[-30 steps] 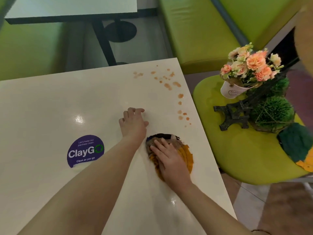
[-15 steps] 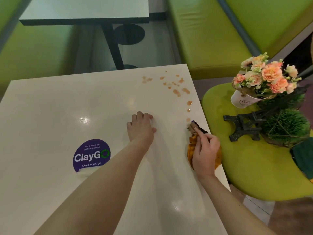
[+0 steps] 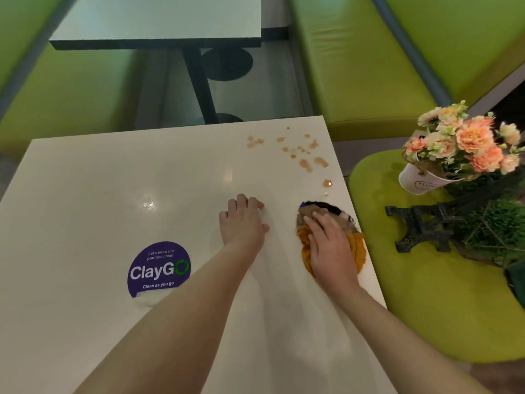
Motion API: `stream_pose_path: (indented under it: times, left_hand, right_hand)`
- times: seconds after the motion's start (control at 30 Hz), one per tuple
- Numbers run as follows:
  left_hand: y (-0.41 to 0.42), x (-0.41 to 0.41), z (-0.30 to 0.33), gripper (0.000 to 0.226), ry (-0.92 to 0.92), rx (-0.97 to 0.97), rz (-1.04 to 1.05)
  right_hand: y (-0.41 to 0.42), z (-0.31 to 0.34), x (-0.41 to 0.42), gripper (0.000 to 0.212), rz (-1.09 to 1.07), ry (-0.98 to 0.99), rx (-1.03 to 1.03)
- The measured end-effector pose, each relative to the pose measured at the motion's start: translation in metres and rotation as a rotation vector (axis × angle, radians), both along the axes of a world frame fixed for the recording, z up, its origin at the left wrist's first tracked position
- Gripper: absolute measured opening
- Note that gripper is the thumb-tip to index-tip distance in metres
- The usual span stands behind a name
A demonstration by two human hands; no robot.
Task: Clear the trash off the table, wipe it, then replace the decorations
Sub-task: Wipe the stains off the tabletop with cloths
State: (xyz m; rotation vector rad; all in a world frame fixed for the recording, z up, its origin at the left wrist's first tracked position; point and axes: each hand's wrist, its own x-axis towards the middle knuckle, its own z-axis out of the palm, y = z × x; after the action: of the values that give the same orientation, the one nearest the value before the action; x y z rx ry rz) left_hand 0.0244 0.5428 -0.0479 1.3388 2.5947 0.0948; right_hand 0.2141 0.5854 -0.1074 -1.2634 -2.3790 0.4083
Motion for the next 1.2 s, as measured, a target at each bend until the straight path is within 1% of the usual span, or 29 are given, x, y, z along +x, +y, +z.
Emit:
stream_pose_path:
  times: [0.07,0.17,0.23,0.27,0.3,0.37,0.43,0.5,0.63,0.7,0.73,0.77,0.87,0.93,0.97,1.03,1.1,1.2]
  left_hand:
    - [0.000,0.000,0.000,0.049,-0.004,0.005,-0.003]
    - [0.000,0.000,-0.001,0.049,-0.004,0.006,-0.002]
    - [0.001,0.001,-0.001,0.049,-0.002,0.007,0.005]
    - [0.001,0.001,0.000,0.049,-0.006,0.007,0.008]
    - [0.002,0.002,0.000,0.049,-0.013,0.005,0.012]
    - [0.001,0.002,0.001,0.048,-0.020,0.003,0.013]
    - [0.000,0.002,0.002,0.048,-0.023,0.003,0.010]
    - [-0.001,0.003,0.002,0.048,-0.024,0.004,0.012]
    - [-0.002,0.004,0.002,0.047,-0.015,0.013,0.001]
    - [-0.003,0.004,0.000,0.047,-0.009,0.030,-0.004]
    - [-0.003,0.004,0.000,0.046,-0.009,0.042,-0.008]
    - [-0.005,0.003,-0.002,0.046,-0.013,0.046,-0.013]
    - [-0.006,0.002,-0.004,0.046,-0.019,0.052,-0.019]
    - [-0.007,0.001,-0.005,0.046,-0.027,0.062,-0.032]
    - [-0.008,0.001,-0.006,0.046,-0.024,0.069,-0.040]
    - [-0.009,0.000,-0.007,0.045,-0.023,0.072,-0.059]
    - [-0.009,-0.001,-0.008,0.045,-0.025,0.066,-0.073]
    - [-0.011,-0.001,-0.010,0.045,-0.016,0.066,-0.075]
  right_hand:
    - [0.005,-0.004,0.022,0.043,0.059,-0.069,0.028]
    - [0.034,-0.005,0.022,0.052,-0.086,-0.151,-0.004]
    - [0.042,-0.001,0.002,0.056,-0.177,-0.157,-0.030]
    - [0.039,0.001,-0.010,0.056,-0.185,-0.153,-0.040]
    - [0.030,0.001,-0.019,0.054,-0.153,-0.156,-0.041]
    - [0.004,-0.003,-0.026,0.047,-0.008,-0.162,-0.032]
    - [-0.009,-0.008,-0.016,0.046,0.120,-0.145,0.002]
    - [0.003,-0.009,-0.004,0.046,0.144,-0.146,0.003]
    - [0.047,-0.006,-0.012,0.049,-0.085,-0.136,-0.065]
    - [0.048,-0.003,-0.028,0.050,-0.161,-0.133,-0.071]
    - [0.042,-0.001,-0.035,0.050,-0.166,-0.131,-0.067]
    - [0.029,0.000,-0.040,0.049,-0.137,-0.132,-0.066]
    - [-0.008,0.000,-0.031,0.049,0.058,-0.124,-0.040]
    - [-0.011,-0.001,-0.012,0.049,0.137,-0.113,-0.032]
    - [-0.005,-0.001,-0.004,0.049,0.135,-0.120,-0.026]
    - [0.013,-0.001,0.003,0.049,0.051,-0.135,-0.022]
    - [0.030,-0.001,-0.004,0.049,-0.085,-0.137,-0.041]
    - [0.025,0.000,-0.032,0.047,-0.232,-0.148,-0.053]
